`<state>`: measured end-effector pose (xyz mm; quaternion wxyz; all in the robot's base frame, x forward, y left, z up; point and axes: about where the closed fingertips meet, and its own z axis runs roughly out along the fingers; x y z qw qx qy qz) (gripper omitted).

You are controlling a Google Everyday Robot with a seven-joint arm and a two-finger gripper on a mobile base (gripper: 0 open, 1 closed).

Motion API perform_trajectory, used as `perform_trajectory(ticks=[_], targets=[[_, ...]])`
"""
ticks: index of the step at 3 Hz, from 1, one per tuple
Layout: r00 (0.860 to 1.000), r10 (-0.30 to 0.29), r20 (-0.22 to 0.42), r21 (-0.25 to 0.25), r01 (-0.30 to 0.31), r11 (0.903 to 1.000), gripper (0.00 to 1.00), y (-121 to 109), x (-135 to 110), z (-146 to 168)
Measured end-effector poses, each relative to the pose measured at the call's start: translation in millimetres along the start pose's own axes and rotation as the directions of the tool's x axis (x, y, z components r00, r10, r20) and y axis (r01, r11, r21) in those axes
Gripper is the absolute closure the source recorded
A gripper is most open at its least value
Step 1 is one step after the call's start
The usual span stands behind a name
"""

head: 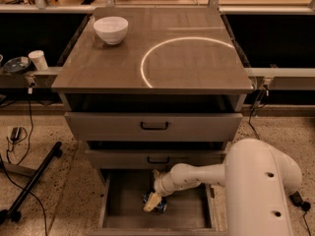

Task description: Pick pepsi can from bottom drawer and place on counter

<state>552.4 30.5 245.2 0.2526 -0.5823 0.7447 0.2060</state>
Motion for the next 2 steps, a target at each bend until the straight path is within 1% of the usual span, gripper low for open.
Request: perform_trajectory(ticks=[1, 2], targets=[[0.999, -0.003, -0.043, 0.058, 0.006, 0.9983, 0.0, -6.7, 4.8, 9.3], [0.999, -0.003, -0.043, 0.058, 0.005, 0.9983, 0.0, -6.7, 5.0, 9.4]])
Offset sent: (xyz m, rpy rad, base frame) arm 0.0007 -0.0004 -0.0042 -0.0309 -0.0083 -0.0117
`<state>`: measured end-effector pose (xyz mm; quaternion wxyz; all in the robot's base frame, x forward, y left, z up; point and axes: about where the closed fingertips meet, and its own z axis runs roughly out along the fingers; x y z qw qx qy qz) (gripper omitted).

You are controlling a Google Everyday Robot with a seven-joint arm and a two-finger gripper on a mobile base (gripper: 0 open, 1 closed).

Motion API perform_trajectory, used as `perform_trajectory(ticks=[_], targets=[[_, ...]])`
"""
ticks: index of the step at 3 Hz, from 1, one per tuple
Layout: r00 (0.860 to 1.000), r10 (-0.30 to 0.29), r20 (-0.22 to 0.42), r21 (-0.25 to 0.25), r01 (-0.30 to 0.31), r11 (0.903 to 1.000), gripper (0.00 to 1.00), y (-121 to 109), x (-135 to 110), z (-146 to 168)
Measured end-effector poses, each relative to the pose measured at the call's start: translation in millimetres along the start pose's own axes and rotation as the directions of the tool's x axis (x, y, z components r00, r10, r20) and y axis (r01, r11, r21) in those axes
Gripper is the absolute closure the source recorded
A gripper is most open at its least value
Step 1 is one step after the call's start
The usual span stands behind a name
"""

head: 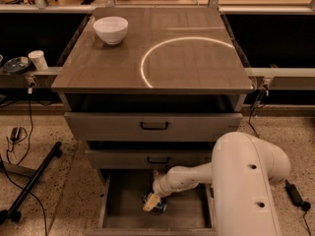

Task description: Pick pepsi can from bottom drawer and place on counter

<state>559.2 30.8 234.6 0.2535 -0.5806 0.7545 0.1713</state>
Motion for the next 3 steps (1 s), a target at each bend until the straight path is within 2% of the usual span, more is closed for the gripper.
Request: perform_trajectory(ticks=[2, 3], targets=[[0.998, 0.05, -0.038, 0.014, -0.049, 0.9987, 0.0, 7.4, 27.9, 13.6], [0.989, 0.093, -0.111, 0.051, -0.088, 0.9948, 0.0, 2.9, 67.1, 20.1]])
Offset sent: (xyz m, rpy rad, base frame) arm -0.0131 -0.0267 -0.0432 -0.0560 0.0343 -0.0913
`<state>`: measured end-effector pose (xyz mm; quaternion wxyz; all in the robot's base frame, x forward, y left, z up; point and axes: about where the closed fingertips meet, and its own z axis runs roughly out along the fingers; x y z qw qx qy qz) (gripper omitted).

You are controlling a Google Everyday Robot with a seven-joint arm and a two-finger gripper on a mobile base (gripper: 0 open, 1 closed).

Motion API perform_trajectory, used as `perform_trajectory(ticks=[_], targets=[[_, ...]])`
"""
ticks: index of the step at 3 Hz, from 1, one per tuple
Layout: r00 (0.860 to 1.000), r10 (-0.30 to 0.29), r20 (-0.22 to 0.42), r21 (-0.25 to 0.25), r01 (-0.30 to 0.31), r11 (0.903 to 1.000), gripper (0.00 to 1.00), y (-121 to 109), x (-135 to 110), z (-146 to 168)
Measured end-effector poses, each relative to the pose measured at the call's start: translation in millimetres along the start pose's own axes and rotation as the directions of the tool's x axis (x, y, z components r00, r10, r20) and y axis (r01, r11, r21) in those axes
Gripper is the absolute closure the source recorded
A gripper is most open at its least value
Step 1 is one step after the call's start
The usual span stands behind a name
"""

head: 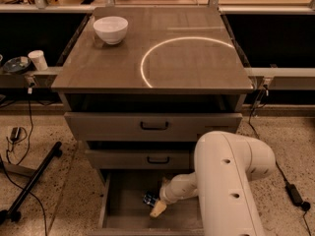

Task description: Pick pepsi can from bottom drawer and place on counter

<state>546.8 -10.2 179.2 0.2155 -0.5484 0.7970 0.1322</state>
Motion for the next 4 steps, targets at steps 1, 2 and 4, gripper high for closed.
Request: perform_trajectory(ticks=[1, 2, 4], targets=[[1.0, 0.0, 0.004, -0.004, 0.0, 1.0, 0.0, 3.5, -0.6, 4.6], [1.0, 0.008, 0.008, -0.025, -0.008, 0.9997, 0.0, 8.5, 0.8, 16.8], [1.0, -0.006, 0.004, -0.138, 0.006, 0.9904, 0.0, 36.9, -5.7, 68.7]])
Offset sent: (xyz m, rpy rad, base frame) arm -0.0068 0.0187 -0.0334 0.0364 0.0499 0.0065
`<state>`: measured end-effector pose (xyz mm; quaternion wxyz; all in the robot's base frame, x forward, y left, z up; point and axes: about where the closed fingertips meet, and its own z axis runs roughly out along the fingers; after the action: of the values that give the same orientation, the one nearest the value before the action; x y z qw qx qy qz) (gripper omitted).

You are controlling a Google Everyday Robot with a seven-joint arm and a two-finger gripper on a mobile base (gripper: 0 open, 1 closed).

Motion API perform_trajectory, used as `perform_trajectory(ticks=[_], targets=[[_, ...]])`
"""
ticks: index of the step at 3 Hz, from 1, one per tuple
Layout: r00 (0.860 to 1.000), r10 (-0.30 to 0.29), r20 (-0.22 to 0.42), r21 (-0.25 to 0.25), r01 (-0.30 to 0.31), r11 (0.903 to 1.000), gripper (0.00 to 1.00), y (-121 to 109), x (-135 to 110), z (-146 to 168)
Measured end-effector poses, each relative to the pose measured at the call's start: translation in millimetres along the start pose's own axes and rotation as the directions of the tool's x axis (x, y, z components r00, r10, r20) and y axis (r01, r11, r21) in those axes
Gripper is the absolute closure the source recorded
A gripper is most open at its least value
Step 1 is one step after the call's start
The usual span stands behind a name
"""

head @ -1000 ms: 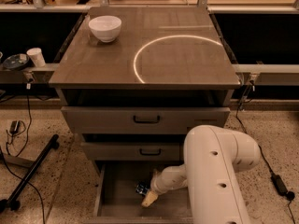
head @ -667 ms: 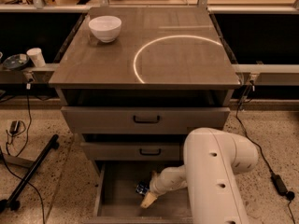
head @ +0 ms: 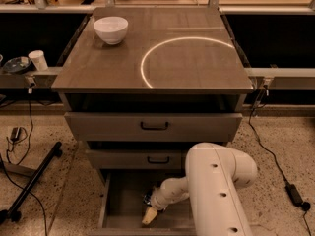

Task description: Pick pepsi can from bottom drawer and place on counter

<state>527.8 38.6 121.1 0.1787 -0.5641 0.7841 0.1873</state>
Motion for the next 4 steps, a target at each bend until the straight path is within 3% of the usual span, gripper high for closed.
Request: perform_trajectory(ticks=[1, 2, 4], targets=[[1.0, 0.0, 0.0, 0.0, 0.0, 1.0, 0.0, 0.0, 0.0, 0.0], [1.0, 0.0, 0.0, 0.0, 0.0, 1.0, 0.18, 0.1, 0.0, 0.0], [1.0, 0.0, 0.0, 0.0, 0.0, 1.0, 0.64, 0.1, 0.0, 0.1]])
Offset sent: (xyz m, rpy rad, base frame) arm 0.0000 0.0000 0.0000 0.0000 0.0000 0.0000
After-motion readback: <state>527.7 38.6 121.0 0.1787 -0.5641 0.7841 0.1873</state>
